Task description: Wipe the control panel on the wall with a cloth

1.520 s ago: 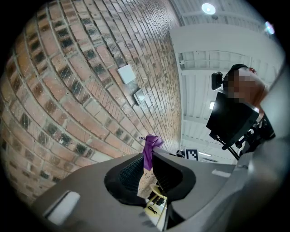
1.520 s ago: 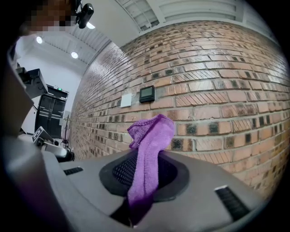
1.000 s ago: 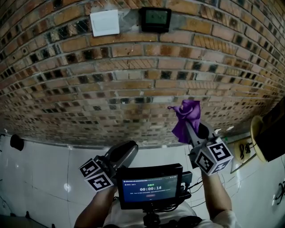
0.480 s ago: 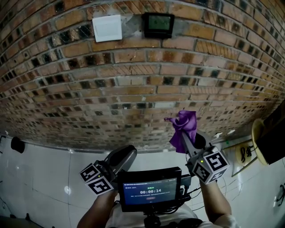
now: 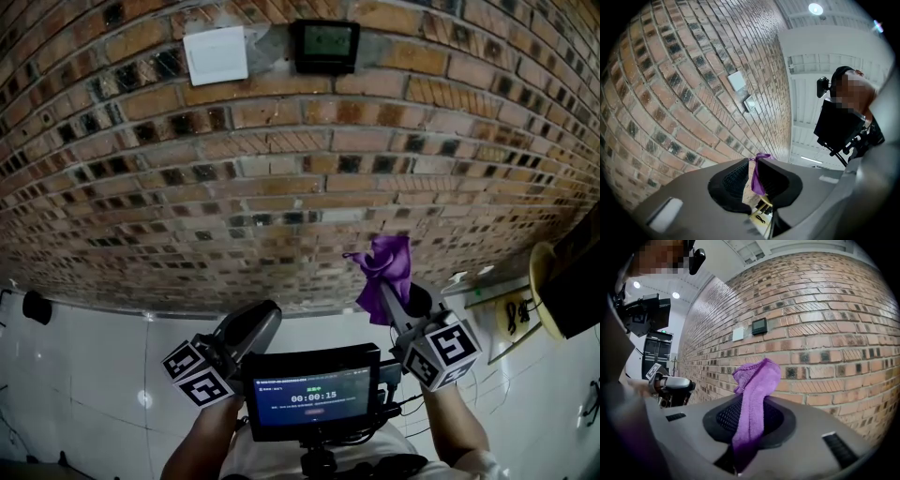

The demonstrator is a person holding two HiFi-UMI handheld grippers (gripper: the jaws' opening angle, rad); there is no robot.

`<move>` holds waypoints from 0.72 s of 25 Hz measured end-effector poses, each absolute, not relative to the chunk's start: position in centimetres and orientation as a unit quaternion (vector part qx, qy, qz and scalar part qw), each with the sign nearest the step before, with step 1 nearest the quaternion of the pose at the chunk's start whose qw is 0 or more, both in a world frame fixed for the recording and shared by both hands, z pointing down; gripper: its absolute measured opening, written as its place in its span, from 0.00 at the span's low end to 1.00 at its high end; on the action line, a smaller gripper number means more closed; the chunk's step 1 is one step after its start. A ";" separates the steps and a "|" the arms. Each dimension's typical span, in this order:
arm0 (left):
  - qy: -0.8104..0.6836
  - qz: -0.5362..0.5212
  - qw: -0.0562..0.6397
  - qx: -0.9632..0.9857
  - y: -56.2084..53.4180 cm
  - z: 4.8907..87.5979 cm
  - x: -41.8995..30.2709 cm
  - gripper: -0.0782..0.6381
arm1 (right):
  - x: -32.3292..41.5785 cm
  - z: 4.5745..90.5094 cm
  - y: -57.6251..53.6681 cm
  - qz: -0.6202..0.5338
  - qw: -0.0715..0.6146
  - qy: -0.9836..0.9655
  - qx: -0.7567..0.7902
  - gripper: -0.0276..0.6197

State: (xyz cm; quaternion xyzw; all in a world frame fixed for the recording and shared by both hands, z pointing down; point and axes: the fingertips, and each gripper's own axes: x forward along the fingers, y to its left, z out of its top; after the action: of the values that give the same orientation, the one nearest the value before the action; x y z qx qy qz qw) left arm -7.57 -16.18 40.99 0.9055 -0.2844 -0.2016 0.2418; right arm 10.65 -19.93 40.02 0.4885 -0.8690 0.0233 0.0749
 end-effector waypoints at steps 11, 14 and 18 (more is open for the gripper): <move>-0.284 -0.196 0.240 0.908 -16.2 41.1 -7.2 0.18 | 10.0 40.9 -19.5 0.013 0.086 -0.876 0.474 0.16; -0.285 -0.195 0.240 0.907 -16.3 41.3 -7.1 0.18 | 9.8 41.1 -19.5 0.010 0.088 -0.878 0.470 0.16; -0.287 -0.194 0.245 0.906 -16.2 41.6 -7.1 0.18 | 9.4 41.2 -19.4 0.011 0.083 -0.882 0.465 0.16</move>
State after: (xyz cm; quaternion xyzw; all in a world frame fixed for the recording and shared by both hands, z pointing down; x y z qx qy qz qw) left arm -7.06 -16.17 41.60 0.9057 -0.2870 -0.1939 0.2445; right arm 9.43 -19.38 41.19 0.4645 -0.8815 0.0107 0.0835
